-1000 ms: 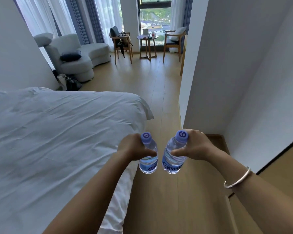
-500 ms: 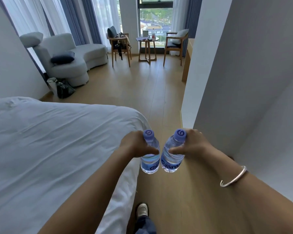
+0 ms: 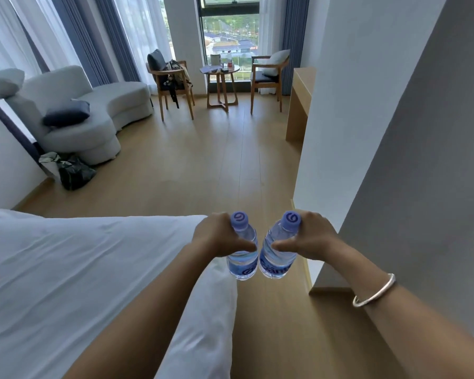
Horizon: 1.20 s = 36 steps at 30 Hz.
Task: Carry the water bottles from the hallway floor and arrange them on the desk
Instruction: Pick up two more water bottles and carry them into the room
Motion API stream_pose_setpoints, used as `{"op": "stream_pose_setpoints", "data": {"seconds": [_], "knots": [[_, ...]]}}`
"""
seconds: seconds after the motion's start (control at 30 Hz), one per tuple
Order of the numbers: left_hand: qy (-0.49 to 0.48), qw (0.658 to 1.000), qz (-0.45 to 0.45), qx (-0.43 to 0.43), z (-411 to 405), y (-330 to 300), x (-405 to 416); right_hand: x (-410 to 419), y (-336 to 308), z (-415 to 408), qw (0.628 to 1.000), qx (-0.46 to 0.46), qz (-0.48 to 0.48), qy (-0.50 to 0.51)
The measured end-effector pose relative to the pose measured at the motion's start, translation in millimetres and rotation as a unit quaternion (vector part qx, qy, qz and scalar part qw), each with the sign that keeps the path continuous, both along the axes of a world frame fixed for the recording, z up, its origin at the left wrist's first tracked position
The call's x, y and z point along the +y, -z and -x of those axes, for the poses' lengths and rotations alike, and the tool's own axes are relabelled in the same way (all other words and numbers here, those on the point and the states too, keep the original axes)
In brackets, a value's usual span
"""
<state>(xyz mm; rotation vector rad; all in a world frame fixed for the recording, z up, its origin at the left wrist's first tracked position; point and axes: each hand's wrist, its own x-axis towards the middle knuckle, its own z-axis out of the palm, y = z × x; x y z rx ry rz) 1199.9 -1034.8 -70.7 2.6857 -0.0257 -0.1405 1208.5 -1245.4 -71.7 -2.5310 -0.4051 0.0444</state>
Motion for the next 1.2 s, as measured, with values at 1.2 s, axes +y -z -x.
{"op": "stream_pose_setpoints", "data": {"seconds": [1.2], "knots": [[-0.003,0.999,-0.024,-0.024,-703.1,41.0,16.8,23.0,39.2,-693.1,0.999,0.028,0.014,0.019]]}}
